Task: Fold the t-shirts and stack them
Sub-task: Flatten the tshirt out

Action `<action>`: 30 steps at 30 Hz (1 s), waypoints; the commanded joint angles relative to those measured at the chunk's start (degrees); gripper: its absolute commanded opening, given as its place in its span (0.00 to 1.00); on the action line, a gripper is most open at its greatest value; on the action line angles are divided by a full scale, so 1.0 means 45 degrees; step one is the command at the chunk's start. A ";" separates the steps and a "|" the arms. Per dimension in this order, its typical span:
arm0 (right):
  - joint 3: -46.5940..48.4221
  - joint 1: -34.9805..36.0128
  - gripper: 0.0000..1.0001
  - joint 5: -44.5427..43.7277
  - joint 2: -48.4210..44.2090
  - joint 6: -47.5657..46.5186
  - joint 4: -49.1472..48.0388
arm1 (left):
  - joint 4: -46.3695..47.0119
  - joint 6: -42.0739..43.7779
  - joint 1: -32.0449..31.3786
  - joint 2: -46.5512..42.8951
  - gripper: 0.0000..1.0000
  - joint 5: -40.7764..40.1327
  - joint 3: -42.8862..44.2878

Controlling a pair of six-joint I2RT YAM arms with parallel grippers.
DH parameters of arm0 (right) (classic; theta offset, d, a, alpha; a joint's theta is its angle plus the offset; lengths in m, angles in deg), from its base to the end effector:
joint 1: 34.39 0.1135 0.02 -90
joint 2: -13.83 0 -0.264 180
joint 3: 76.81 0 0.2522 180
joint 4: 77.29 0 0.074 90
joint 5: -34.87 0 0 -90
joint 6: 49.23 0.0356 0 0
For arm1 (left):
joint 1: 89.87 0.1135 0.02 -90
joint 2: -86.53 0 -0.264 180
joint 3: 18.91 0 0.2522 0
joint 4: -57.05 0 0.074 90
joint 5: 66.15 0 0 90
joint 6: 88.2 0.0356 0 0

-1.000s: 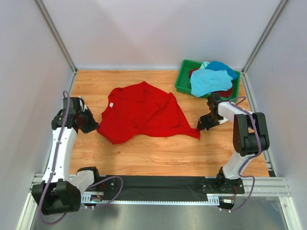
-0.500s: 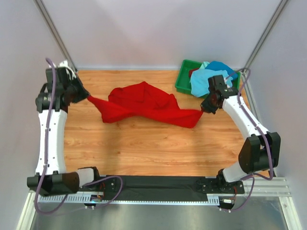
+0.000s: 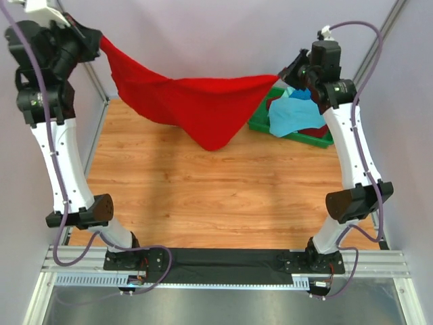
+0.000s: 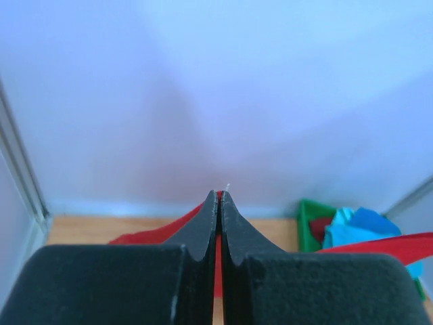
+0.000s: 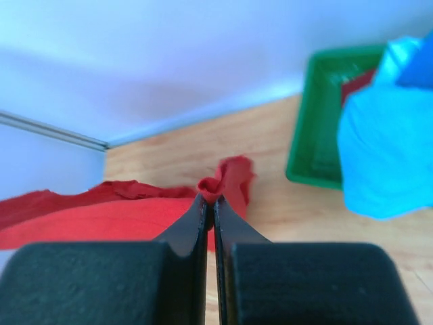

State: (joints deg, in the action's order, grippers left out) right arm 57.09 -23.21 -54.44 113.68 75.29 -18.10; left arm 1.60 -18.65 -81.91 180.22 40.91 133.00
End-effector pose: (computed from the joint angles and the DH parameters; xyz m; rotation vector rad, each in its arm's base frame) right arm 0.3662 0.0728 0.4683 0.4066 2.0074 0.5167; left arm 0.2765 0.0281 0.5966 -0.1410 1.5315 -0.4000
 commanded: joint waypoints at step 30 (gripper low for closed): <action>-1.8513 0.2574 0.02 -0.1029 -1.4280 0.3242 0.4551 | -0.4775 -0.7000 0.3288 -1.4218 0.00 -0.3005 -2.1399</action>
State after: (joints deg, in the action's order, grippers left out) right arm -25.92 -13.20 -55.71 51.52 83.25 -2.78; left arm -13.97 -44.07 -67.30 117.43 30.64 39.15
